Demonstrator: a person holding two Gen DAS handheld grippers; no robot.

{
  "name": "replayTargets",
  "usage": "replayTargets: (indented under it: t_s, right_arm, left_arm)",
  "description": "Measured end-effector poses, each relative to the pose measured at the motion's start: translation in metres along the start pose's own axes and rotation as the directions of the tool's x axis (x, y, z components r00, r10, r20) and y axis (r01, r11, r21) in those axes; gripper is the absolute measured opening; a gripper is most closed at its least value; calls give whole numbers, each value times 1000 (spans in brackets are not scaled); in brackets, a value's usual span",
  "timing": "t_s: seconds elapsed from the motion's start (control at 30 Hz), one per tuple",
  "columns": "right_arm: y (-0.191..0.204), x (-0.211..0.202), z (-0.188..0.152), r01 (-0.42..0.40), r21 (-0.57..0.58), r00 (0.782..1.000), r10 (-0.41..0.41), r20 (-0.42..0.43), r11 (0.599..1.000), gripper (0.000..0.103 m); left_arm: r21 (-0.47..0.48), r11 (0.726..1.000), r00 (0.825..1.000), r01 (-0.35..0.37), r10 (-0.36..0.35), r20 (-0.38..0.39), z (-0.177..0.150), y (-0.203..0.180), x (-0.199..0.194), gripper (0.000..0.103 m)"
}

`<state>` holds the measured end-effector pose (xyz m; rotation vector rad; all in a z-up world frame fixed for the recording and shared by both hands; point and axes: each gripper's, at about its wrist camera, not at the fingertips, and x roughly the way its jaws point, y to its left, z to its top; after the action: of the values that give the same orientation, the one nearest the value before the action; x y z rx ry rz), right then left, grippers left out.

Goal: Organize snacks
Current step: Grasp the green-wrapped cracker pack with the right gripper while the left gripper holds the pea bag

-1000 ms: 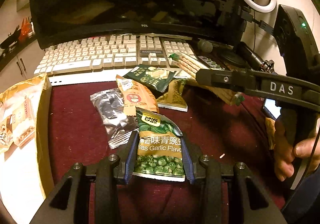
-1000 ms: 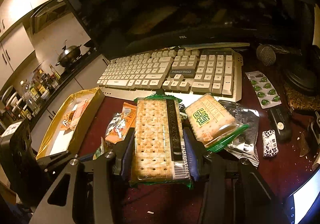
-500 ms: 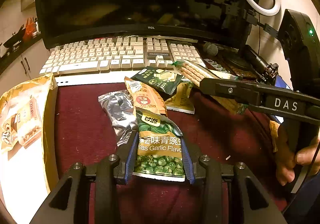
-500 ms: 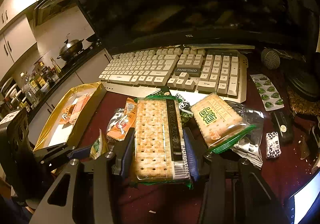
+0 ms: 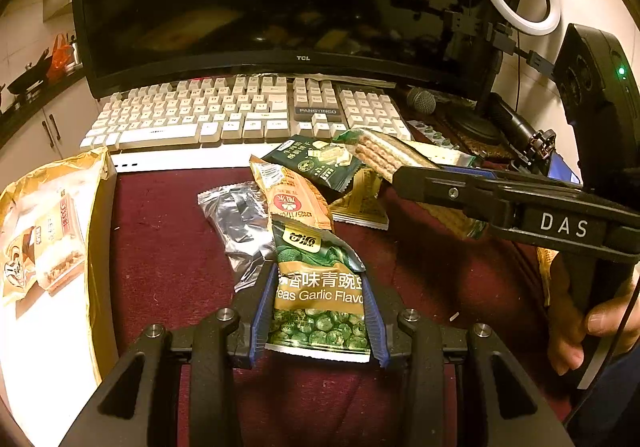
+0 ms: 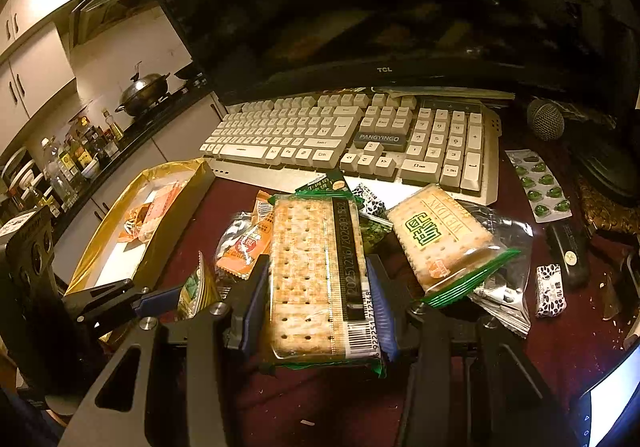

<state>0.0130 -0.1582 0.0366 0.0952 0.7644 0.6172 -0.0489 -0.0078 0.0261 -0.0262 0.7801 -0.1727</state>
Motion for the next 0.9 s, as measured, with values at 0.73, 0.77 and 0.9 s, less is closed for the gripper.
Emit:
replayTargets:
  t_s: [0.73, 0.77, 0.9]
  right_arm:
    - [3, 0, 0, -28, -4, 1000, 28, -1, 1000, 45]
    - [3, 0, 0, -29, -4, 1000, 29, -2, 1000, 45]
    - [3, -1, 0, -30, -3, 1000, 30, -1, 1000, 45]
  left_arm:
    - [3, 1000, 1000, -11, 11, 23, 10, -1, -3, 43]
    - [3, 1000, 1000, -10, 10, 23, 10, 0, -3, 43]
    - [5, 1000, 1000, -14, 14, 27, 11, -1, -3, 43]
